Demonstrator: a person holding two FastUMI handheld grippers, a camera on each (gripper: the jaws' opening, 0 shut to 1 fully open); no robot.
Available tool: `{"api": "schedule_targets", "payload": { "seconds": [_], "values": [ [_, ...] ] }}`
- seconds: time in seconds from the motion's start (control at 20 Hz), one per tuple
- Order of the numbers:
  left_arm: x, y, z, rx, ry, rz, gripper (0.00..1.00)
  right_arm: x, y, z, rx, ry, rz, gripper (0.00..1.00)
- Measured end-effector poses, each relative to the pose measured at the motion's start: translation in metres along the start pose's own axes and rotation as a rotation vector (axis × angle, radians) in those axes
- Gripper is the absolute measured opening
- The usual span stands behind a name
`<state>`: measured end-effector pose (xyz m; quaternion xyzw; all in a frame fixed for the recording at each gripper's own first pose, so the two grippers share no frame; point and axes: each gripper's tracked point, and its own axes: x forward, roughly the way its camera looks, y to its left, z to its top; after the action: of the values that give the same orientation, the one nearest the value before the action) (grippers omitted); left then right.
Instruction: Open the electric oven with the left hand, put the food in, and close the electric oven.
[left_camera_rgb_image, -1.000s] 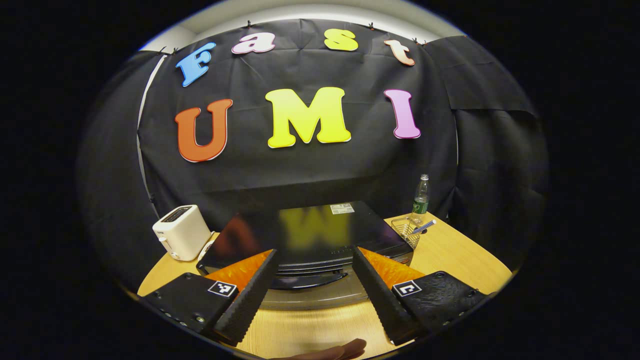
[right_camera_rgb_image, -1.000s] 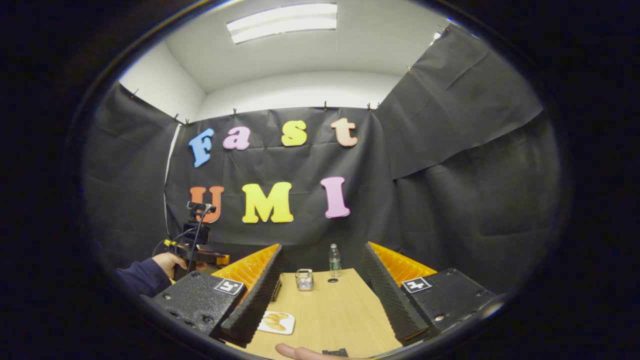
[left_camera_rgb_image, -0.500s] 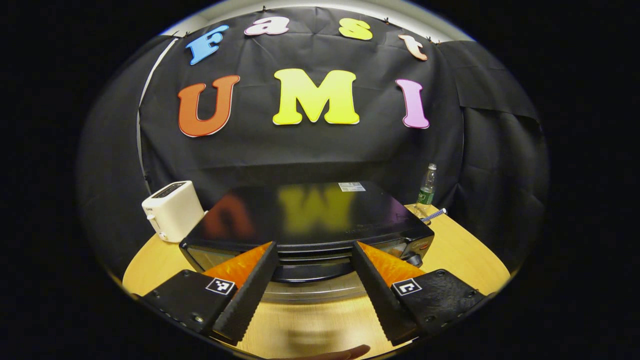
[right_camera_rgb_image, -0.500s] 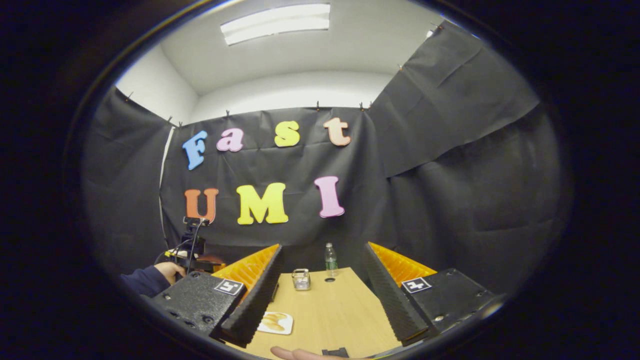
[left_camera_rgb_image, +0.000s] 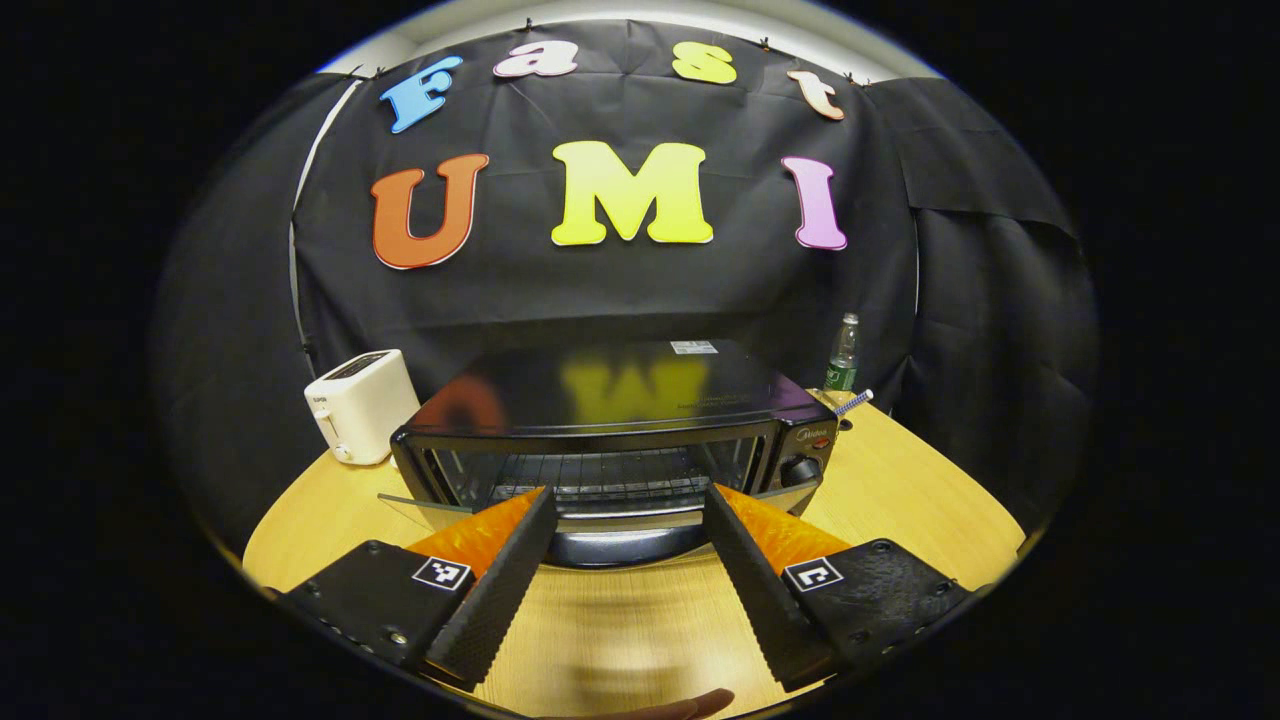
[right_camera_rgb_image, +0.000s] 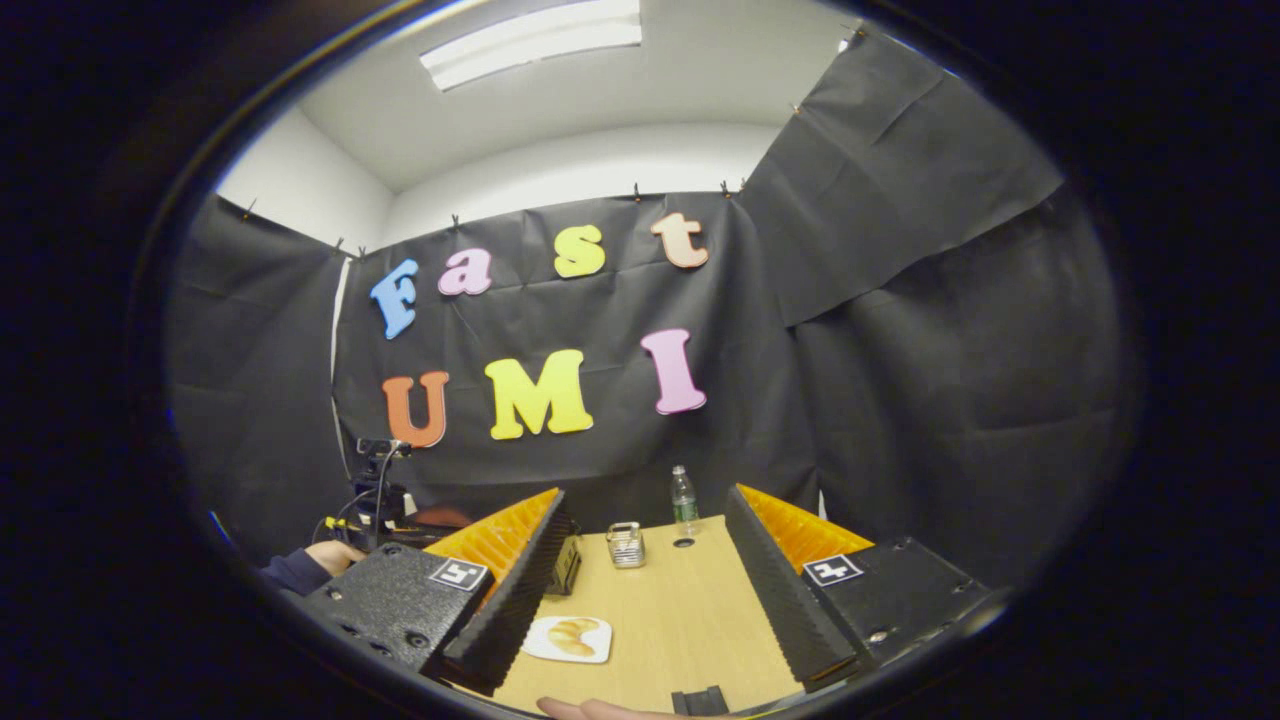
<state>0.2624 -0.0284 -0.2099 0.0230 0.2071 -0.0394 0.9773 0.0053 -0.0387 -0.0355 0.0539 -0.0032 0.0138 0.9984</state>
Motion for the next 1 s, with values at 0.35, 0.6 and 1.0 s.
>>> {"api": "schedule_targets", "payload": {
  "seconds": [0.35, 0.6, 1.0],
  "values": [
    [-0.022, -0.005, -0.023, 0.0, 0.011, 0.007, 0.99, 0.018, 0.012, -0.031, 0.012, 0.071, 0.021, 0.96],
    [-0.038, -0.007, -0.047, -0.01, 0.029, 0.009, 0.98, 0.026, 0.021, -0.039, 0.028, 0.085, 0.048, 0.96],
    [-0.058, -0.013, -0.113, -0.009, 0.089, -0.006, 0.97, 0.028, 0.026, -0.046, -0.004, 0.077, 0.039, 0.96]
  ]
}}
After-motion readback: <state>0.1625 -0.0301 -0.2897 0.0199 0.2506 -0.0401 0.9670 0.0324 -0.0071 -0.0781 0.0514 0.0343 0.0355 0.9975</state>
